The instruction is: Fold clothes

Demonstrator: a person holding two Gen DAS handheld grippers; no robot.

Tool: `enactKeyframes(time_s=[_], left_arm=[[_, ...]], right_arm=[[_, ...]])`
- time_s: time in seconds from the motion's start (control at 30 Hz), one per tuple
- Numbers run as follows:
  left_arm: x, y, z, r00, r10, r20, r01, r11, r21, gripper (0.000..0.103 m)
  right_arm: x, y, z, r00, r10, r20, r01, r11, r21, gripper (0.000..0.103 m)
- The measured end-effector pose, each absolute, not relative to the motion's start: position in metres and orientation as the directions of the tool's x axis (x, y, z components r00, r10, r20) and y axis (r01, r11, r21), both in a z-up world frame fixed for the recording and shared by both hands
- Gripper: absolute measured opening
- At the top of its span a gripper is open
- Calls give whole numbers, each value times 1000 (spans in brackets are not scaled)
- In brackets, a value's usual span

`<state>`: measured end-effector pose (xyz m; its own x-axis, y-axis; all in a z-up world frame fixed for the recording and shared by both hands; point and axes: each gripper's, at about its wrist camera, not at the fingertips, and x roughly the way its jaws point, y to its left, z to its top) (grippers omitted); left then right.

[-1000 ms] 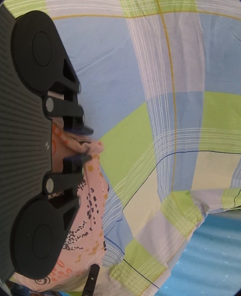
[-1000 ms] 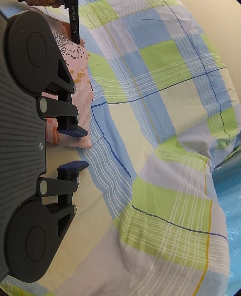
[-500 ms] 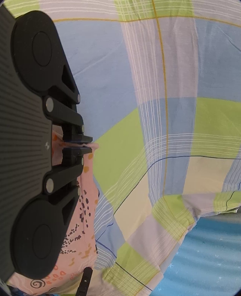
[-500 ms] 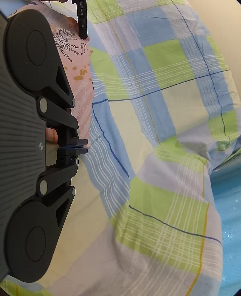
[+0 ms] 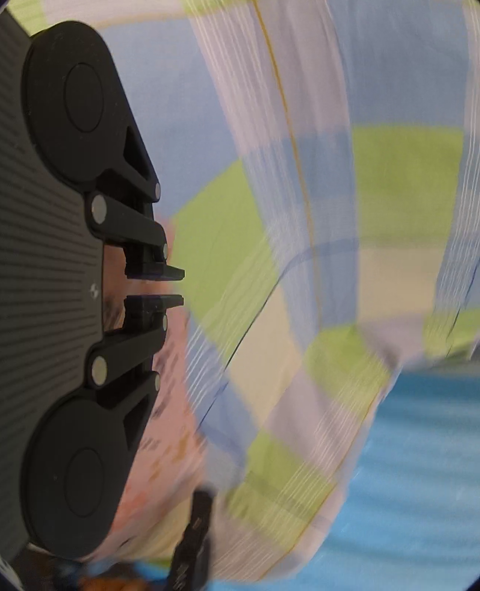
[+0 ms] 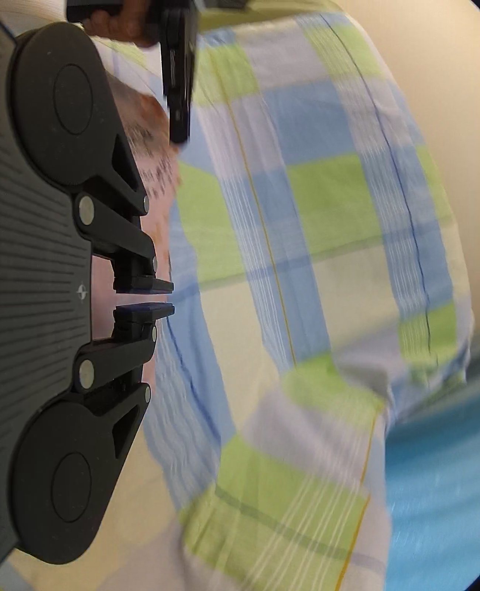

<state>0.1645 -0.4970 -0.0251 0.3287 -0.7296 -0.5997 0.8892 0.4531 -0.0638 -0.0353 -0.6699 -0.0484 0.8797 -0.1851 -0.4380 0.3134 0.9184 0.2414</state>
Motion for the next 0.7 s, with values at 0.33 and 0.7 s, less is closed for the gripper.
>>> enactKeyframes(time_s=[0.33,0.7], left_arm=[[165,-500,-42,398,-696,-597,865,502,-8,5],[161,-493,-39,365,-689,-626,883,469,-1,11]], right_arm=[[9,-629,-62,834,-179,-522,223,975,23,9],[-10,-637,-54,853,-183,-488,270,956,113,18]])
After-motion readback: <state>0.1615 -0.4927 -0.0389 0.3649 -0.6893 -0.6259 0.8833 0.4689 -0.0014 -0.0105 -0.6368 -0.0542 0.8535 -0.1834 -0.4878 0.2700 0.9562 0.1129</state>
